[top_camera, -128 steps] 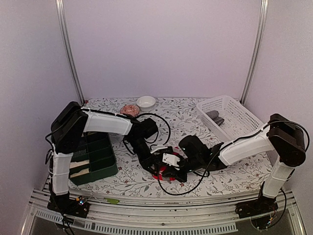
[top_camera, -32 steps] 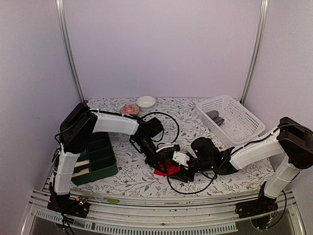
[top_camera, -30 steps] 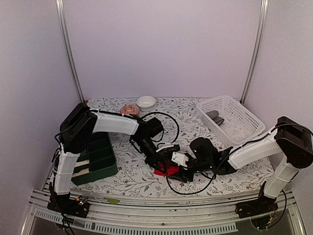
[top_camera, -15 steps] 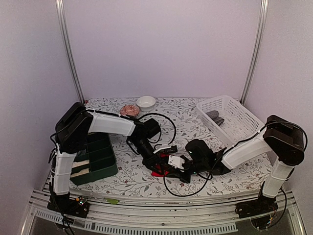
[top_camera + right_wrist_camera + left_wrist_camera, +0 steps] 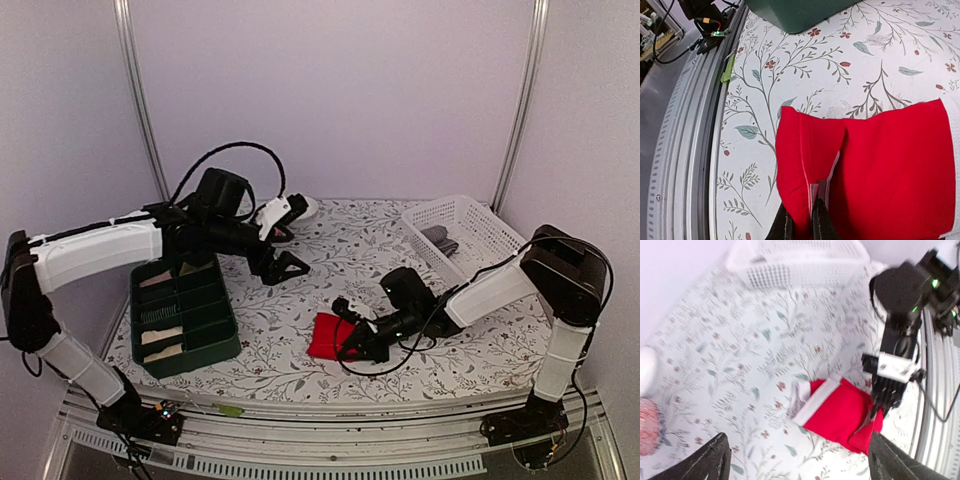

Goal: Roll the underwear
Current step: Roll the underwear at the center of the board.

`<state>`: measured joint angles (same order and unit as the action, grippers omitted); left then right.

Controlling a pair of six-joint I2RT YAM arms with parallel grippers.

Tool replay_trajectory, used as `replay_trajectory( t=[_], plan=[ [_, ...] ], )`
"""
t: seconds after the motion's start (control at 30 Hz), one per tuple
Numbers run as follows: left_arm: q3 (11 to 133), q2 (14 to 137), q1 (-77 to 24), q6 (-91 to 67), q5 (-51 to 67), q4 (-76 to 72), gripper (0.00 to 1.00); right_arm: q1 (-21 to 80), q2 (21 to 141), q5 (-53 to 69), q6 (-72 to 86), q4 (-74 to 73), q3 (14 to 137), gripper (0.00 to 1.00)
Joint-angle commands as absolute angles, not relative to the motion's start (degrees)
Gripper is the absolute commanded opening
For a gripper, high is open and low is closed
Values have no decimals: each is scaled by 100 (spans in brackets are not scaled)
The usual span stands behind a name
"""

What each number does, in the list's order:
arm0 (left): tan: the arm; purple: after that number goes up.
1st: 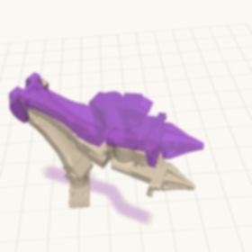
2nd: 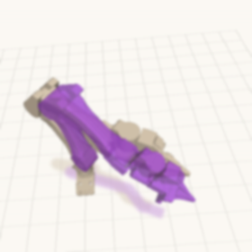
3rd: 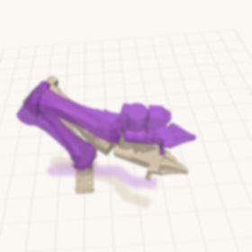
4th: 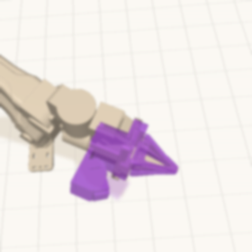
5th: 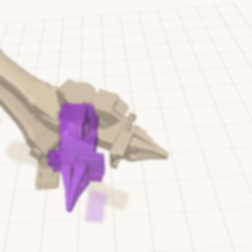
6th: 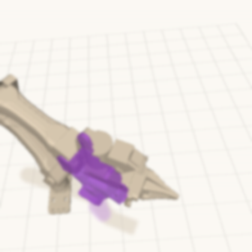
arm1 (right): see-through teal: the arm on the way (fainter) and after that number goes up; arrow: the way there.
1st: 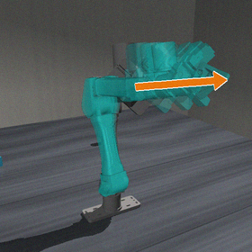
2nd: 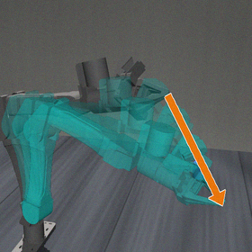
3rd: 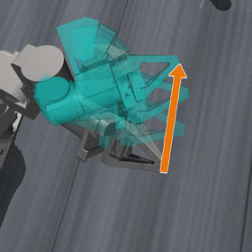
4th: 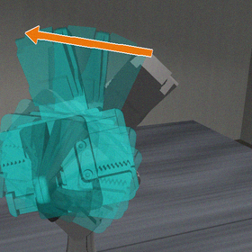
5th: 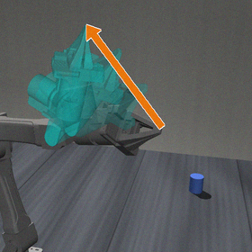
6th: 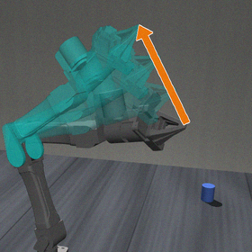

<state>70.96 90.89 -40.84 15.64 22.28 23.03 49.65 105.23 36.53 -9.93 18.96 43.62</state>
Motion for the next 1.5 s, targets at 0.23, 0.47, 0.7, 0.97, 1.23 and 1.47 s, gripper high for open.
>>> replay_trajectory(
  t=[0.23,0.47,0.7,0.97,1.23,1.47],
  plan=[
    [4714,7378,-4120,1165,2456,-110,96,4526,11991,5371,-37,6,5776,0],
    [3104,6887,-5184,1935,1366,-842,96,4382,12287,5754,289,149,5767,0],
    [3240,7826,-5988,2798,671,-1036,80,4159,12746,6267,761,199,5931,0],
    [3638,8915,-6268,3318,274,-1842,67,4097,13393,6328,739,-1034,6762,0],
    [3917,9583,-6283,3646,219,-1959,54,4088,13631,6155,694,-1353,6873,0],
    [4150,10221,-6277,3931,-6,-1724,43,4088,13614,6170,703,-1349,6876,0]
  ],
)
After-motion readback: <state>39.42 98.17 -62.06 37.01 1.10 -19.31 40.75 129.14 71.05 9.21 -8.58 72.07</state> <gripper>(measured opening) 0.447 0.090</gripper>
